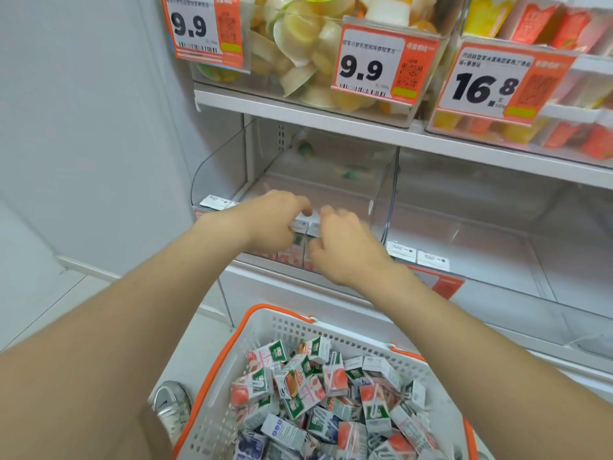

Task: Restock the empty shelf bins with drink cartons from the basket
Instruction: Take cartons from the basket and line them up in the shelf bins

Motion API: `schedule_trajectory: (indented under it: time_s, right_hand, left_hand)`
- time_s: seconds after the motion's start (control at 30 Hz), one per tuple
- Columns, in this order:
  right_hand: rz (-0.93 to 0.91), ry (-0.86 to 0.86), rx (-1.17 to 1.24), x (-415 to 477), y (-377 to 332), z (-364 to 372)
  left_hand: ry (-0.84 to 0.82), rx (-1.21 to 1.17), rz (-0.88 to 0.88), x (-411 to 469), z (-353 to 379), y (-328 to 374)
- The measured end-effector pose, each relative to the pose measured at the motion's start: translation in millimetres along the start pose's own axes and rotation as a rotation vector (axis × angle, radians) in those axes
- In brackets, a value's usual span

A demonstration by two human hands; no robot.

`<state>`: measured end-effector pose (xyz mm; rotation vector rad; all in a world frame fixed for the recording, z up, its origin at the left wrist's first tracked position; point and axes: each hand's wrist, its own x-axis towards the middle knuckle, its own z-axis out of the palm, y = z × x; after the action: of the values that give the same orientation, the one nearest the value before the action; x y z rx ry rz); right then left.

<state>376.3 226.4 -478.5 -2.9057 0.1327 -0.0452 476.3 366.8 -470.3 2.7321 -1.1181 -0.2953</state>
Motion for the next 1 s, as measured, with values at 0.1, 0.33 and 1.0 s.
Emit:
schedule_trajectory:
  time_s: [0.1,0.33,1.0]
  right_hand:
    - [-0.082,0.192,-0.067,-32.4,-1.6,-13.9]
    - [-0.2,-0.569,-0.228,-109.5,20.7,-0.3]
    - [-0.179,-0.89,-0.197,-133.7,76.8,125.7]
  left_hand:
    - [0.162,-0.087,0.09,-12.8,9.7,14.1]
    - [-0.078,-0.085,0.184,-50.6,56.4,66.4]
    - [-0.408,0.365,-0.137,-72.2,293.4,41.1]
